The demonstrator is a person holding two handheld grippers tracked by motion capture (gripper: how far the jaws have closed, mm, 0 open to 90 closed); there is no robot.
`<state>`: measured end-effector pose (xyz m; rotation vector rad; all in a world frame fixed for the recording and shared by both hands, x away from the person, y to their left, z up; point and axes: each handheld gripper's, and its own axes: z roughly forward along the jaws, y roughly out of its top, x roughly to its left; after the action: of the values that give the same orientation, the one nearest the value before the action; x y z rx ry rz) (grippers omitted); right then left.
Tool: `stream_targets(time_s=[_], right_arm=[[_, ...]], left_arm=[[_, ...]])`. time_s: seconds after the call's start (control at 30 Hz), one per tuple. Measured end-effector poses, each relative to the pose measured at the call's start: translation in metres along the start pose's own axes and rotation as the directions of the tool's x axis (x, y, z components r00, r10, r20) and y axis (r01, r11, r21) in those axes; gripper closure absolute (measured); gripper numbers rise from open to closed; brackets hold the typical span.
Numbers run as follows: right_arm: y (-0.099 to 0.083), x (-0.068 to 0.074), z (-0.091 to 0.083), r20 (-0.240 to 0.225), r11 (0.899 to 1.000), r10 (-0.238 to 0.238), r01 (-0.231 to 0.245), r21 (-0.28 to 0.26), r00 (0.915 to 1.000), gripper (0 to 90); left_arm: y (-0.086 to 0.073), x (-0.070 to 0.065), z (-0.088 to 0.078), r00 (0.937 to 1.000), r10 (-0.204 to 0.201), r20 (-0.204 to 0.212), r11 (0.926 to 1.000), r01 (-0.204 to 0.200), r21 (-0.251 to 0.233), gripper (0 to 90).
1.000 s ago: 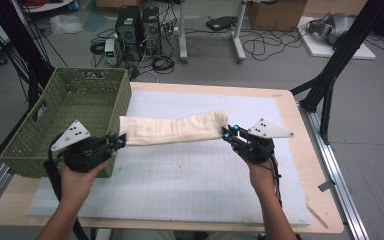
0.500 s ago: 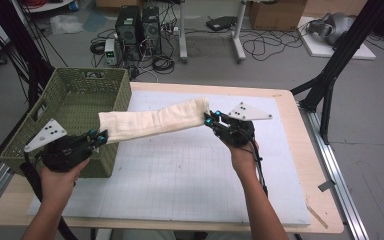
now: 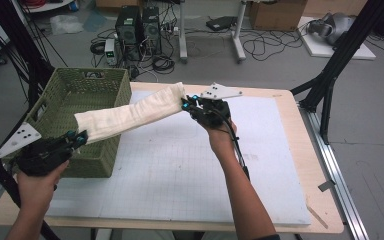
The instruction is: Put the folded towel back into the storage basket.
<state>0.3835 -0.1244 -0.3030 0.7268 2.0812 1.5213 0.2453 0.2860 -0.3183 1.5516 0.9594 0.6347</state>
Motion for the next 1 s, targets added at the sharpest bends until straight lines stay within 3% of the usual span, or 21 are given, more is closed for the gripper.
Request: stream_targets(time_s=[0.47,1.0], right_arm=[[0.033,0.013,0.057,-0.027,0.998,-0.043,0.044,0.042,0.9987,81.5],[0.065,0.037,0.111,-0.066,0.994,-0.093,0.096,0.045,0.9934,81.6]], left_arm=[[0.000,0.017,-0.021,0.9983,0.012,-0.057,0.9999,-0.013,-0.006,80.9],[-0.003,0.037,-0.040,0.9920,0.022,-0.124,0.9997,-0.023,-0.006,80.9]])
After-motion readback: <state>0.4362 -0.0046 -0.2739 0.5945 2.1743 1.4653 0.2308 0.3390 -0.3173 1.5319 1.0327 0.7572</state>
